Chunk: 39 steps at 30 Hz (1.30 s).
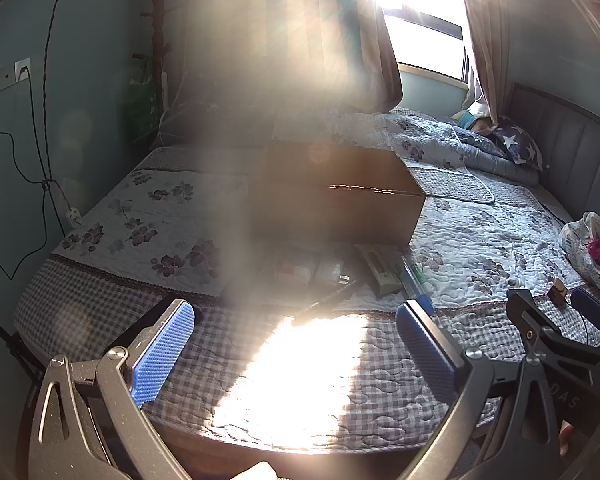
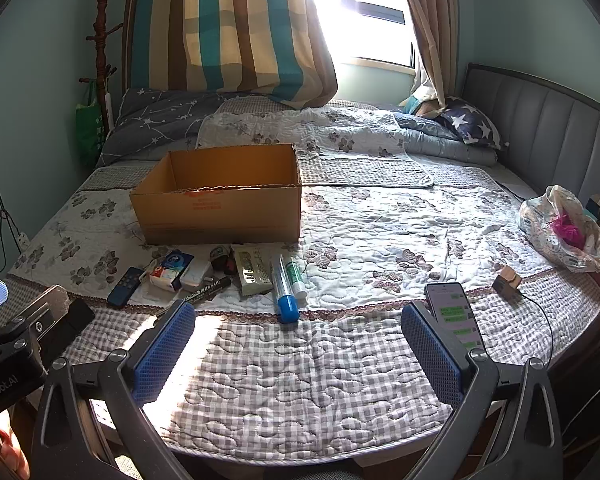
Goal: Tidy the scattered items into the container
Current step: 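Reach the left tool toward the blue remote while the right tool approaches the blue-capped tube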
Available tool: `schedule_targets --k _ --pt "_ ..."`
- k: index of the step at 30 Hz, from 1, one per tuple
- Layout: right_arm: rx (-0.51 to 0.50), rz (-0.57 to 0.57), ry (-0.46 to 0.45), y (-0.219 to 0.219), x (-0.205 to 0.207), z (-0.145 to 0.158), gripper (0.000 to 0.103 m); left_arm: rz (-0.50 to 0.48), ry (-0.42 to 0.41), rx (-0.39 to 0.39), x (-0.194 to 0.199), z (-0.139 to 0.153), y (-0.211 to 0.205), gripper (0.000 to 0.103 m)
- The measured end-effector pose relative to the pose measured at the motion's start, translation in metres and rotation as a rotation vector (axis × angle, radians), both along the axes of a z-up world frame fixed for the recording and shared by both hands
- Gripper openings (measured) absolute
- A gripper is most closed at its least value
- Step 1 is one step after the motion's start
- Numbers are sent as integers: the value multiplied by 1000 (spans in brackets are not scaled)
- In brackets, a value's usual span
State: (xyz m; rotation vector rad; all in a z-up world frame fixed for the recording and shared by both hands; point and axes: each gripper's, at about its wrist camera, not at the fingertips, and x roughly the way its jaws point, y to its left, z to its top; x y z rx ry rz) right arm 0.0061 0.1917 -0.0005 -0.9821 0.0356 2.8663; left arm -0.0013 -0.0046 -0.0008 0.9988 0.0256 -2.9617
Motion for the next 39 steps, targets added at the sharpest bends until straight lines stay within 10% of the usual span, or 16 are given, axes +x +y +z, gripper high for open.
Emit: schedule_targets --k 39 --pt "-37 42 -73 16 -41 -44 103 -86 -85 75 -55 -47 -13 101"
